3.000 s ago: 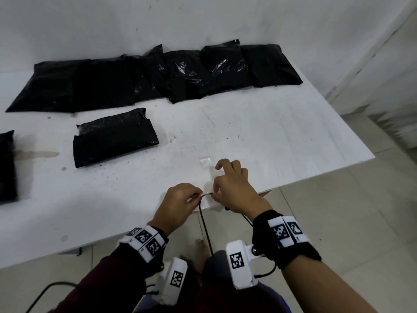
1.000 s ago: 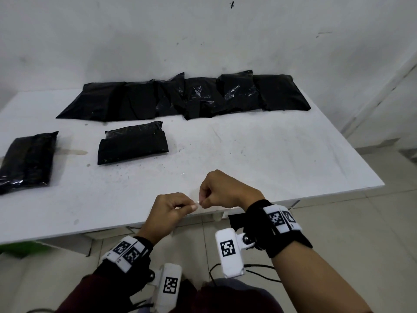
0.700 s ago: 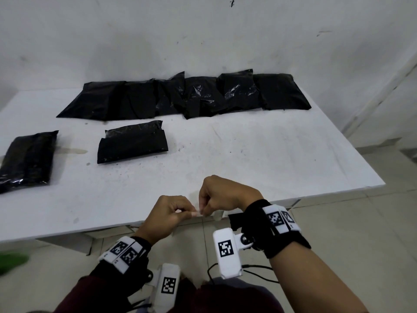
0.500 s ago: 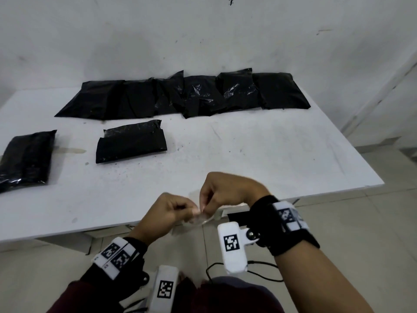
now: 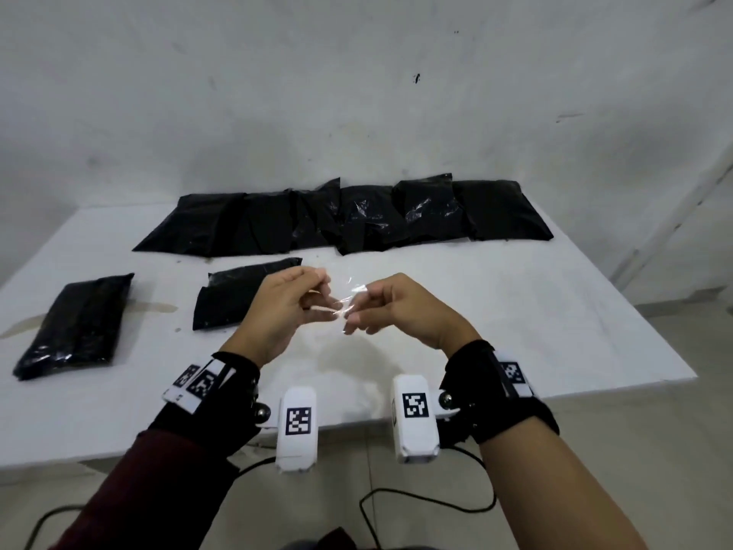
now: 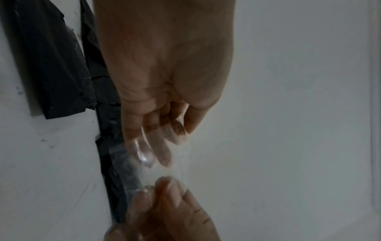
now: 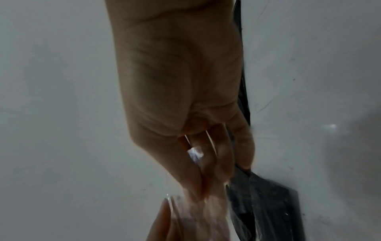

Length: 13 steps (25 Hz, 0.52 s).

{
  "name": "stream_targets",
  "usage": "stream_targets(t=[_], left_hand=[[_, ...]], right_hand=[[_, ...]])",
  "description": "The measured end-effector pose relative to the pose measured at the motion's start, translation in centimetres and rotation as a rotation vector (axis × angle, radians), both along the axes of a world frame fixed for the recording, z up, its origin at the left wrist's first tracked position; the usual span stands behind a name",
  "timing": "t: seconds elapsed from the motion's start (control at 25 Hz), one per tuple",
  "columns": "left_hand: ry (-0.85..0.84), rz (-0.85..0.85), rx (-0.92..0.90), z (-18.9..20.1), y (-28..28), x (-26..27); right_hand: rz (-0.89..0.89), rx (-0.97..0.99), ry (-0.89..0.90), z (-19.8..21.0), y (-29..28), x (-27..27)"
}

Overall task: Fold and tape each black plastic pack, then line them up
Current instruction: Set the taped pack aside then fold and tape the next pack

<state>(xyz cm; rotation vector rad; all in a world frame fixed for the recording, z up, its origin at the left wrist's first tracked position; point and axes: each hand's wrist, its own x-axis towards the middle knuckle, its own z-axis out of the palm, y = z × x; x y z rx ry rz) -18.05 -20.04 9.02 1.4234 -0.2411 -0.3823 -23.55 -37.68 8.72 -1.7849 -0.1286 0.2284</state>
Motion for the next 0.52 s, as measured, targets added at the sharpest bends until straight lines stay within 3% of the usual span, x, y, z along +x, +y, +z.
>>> stream_targets(t=[0.12, 0.24, 0.52], left_hand=[[0.066, -0.009, -0.08, 0.4, 0.3, 1.4], [0.008, 0.0, -0.021, 0.3, 1.1, 3.2], [-0.114, 0.021, 0.105, 1.0, 4.6, 10.5]], right_hand=[[-0.124, 0.107, -0.009, 0.2, 1.0, 1.9], [-0.168, 0.165, 0.008, 0.6, 1.9, 3.9], [-0.142, 0.007, 0.11, 1.2, 4.5, 10.6]])
